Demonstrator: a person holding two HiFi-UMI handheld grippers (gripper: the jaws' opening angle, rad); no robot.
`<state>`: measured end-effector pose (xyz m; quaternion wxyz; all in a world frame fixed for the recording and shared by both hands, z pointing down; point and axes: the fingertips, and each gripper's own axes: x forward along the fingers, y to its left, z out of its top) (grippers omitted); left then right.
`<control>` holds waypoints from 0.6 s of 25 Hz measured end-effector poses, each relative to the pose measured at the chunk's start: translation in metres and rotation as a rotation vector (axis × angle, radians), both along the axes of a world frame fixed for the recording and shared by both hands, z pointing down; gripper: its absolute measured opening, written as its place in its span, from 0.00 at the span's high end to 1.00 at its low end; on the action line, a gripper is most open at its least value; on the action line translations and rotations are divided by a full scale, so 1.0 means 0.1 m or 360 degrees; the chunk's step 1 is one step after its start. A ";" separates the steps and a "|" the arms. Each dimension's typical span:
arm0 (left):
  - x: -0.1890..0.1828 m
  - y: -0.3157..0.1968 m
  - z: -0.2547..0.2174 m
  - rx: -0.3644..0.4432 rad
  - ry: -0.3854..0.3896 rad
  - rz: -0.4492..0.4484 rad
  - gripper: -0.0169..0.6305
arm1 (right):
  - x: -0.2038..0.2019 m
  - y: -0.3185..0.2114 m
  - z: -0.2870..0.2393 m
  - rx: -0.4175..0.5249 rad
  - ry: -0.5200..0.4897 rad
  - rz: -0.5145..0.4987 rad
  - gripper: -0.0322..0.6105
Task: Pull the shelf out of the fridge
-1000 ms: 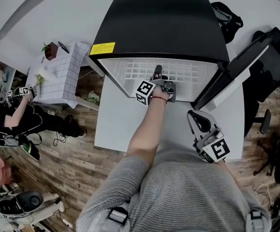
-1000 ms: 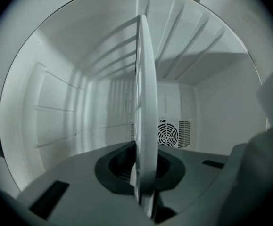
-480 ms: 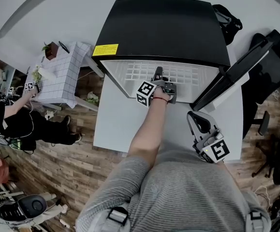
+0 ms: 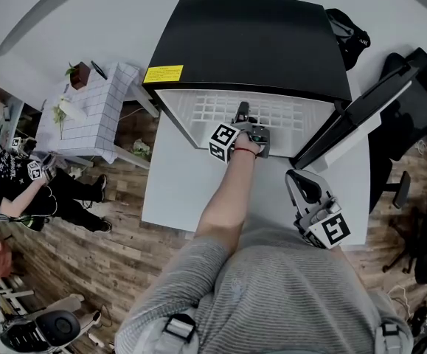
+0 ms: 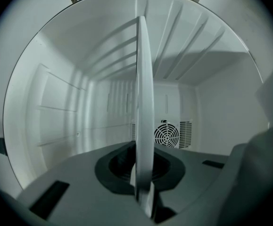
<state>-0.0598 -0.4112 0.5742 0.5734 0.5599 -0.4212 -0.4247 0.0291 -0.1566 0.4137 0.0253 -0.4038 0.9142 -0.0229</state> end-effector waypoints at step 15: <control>-0.03 0.18 -0.01 0.0015 0.0025 -0.0021 0.93 | -0.04 0.02 -0.01 -0.0003 0.0006 -0.0012 0.93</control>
